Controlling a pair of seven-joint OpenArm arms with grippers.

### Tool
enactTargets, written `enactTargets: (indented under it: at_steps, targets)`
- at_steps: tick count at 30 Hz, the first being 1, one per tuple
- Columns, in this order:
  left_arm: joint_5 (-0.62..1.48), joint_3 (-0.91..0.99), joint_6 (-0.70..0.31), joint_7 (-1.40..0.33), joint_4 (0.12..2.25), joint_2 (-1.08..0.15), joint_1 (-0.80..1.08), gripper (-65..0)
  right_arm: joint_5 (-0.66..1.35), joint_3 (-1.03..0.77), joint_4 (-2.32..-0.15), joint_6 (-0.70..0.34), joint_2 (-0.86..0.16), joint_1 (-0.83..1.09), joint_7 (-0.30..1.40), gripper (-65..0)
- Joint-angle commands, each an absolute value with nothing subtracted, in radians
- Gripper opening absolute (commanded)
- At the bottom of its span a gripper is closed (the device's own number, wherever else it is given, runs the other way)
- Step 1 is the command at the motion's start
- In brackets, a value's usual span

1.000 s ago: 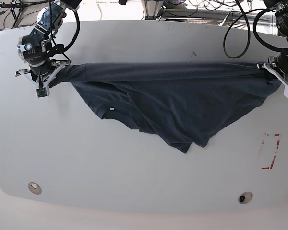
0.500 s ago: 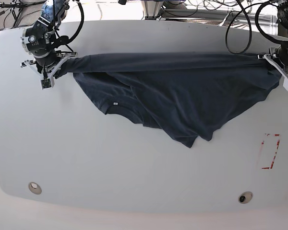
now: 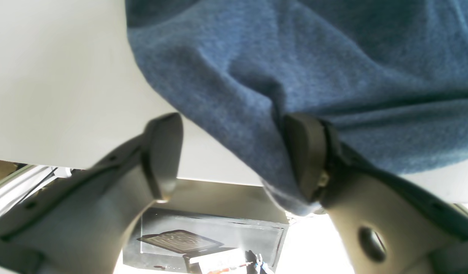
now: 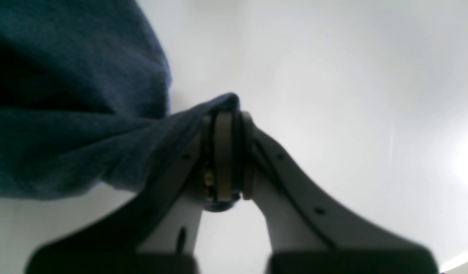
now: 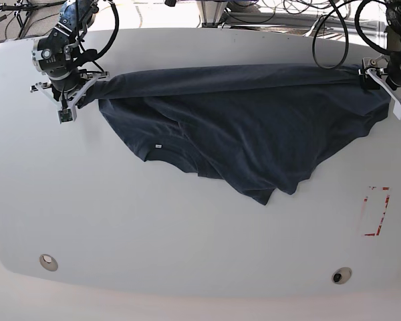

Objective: Fold the T-shirt properly
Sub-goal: 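Lay the stretched shirt flat by pulling both grippers back, then release with the left gripper and grasp the shirt's hanging hem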

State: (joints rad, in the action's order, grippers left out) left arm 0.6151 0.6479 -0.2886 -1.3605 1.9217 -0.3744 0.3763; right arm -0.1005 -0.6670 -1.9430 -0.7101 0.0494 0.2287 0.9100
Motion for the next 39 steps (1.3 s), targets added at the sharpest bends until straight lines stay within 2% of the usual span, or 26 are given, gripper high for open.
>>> enactTargets:
  at_steps: [1,3,10,16,20,35,39]
  targets:
    - [0.622,0.657,-0.288,-1.346,1.939,-0.394,0.374,-22.8,-0.094,-0.668,-1.965,-0.698,0.038,0.222,0.892,-64.8]
    - [0.633,0.659,-0.292,-1.346,1.94,-0.394,0.374,-22.5,-0.093,-0.668,-1.965,-0.698,0.039,0.222,0.892,-64.8]
    - [0.751,0.661,-0.412,-1.366,1.942,-0.395,0.371,-22.4,-0.093,-0.668,-1.965,-0.698,0.041,0.22,0.892,-64.8]
    - [0.835,0.657,-0.463,-1.396,1.942,-0.46,0.371,-22.4,-0.091,-0.668,-1.965,-0.698,0.041,0.214,0.892,-64.8]
    - [0.943,0.659,-0.549,-1.396,1.942,-0.506,0.374,-22.8,-0.091,-0.668,-1.965,-0.698,0.042,0.214,0.892,-64.8]
    - [1.187,0.665,-0.558,-1.396,1.942,-0.673,0.41,-22.8,-0.091,-0.667,-1.965,-0.698,0.044,0.196,0.892,-64.8]
    - [1.207,0.674,-0.555,-1.396,1.939,-0.671,0.375,-22.9,-0.091,-0.667,-1.965,-0.698,0.044,0.194,0.892,-64.8]
